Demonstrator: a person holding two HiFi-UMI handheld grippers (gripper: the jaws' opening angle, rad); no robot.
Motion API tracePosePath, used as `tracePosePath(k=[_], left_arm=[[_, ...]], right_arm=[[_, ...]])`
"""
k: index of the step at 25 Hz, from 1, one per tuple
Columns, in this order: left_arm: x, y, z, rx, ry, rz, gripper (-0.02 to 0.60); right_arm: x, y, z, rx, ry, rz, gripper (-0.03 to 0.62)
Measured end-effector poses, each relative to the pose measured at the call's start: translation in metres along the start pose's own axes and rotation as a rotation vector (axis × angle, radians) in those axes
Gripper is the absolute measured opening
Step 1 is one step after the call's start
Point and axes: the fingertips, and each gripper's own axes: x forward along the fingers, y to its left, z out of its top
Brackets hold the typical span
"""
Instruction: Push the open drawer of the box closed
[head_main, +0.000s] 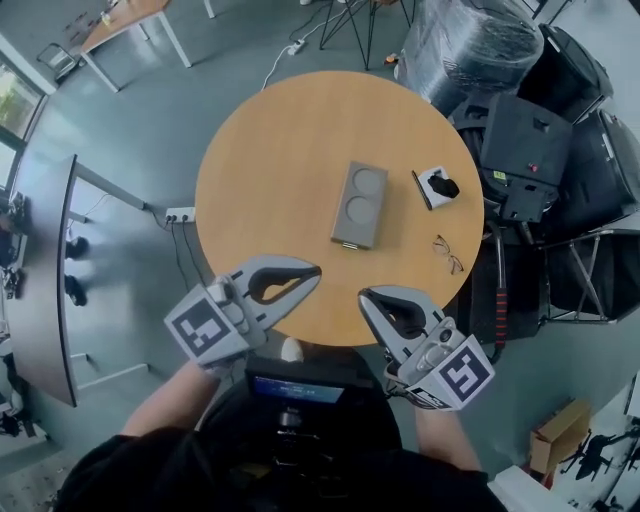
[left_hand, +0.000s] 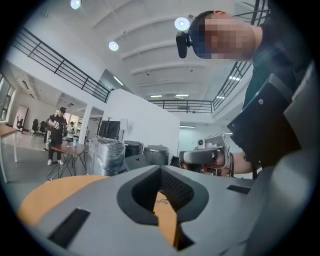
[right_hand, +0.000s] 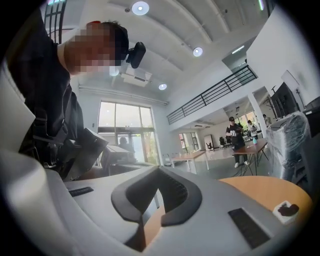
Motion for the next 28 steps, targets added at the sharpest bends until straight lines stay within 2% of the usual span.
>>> tracePosePath(k=[11,28], left_arm=[[-0.032,-0.048,0.053,0.034,-0.040,-0.045,0.028],[-0.054,-0.070,0.058,0.032,-0.043,-0.060,0.028]], right_arm=[[-0.014,0.054,0.061,-0.100,-0.046,0.009,0.012],[-0.012,0.091,0.066,-0.109,-0.035,0.021,0.012]])
